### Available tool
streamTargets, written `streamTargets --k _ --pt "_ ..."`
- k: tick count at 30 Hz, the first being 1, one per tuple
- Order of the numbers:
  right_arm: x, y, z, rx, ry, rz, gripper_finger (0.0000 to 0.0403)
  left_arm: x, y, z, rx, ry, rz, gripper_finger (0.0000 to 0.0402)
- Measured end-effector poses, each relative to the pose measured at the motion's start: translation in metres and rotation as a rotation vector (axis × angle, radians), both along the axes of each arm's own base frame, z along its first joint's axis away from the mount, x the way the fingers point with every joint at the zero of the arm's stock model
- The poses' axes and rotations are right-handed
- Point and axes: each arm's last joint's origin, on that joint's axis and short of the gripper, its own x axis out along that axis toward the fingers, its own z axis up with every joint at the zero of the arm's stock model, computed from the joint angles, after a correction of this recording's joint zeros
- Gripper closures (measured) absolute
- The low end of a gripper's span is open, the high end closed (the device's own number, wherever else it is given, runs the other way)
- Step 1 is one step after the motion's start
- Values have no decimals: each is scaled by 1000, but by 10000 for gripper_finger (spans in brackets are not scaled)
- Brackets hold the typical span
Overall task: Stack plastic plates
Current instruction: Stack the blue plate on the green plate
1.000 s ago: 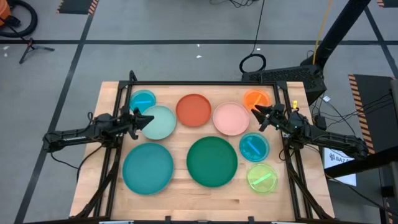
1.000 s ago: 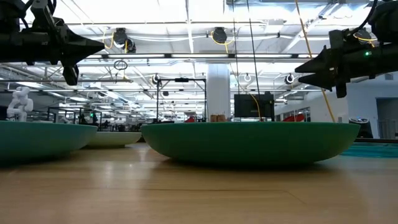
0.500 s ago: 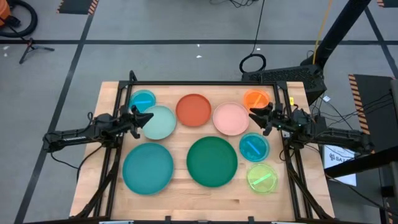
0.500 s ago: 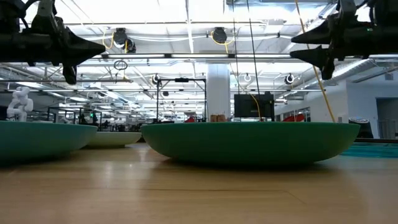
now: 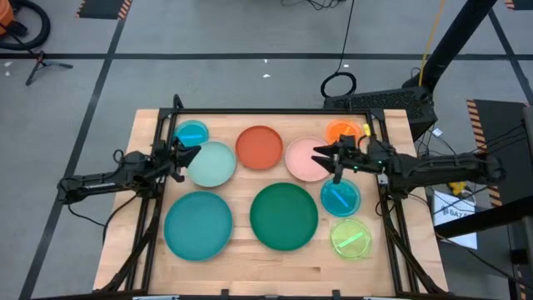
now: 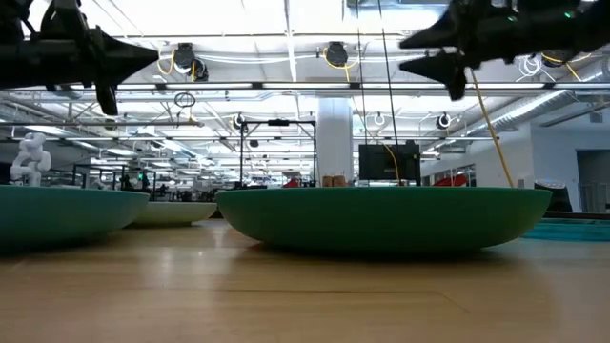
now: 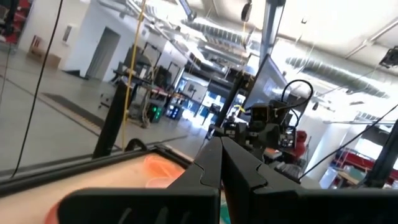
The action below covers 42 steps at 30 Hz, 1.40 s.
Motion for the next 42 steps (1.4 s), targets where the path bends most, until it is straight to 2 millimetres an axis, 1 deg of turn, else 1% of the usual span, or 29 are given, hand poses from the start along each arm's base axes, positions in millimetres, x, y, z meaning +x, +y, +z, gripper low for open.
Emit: streamTargets --k 9,17,24,28,32,38,42 --pt "62 9 25 -44 69 70 220 0 0 0 8 0 3 396" --pt "121 20 34 -39 107 114 220 0 0 1 7 -4 2 396" --pt "175 26 39 -7 204 129 220 0 0 2 3 -17 0 396" --pt "202 26 36 5 275 130 220 -1 0 2 4 -19 0 396" --pt "225 27 30 32 311 125 220 -1 0 2 4 -19 0 396" --pt "255 34 15 58 337 163 220 -1 0 4 8 -44 0 396" --pt "270 42 8 54 341 179 220 -2 0 5 9 -49 0 396"
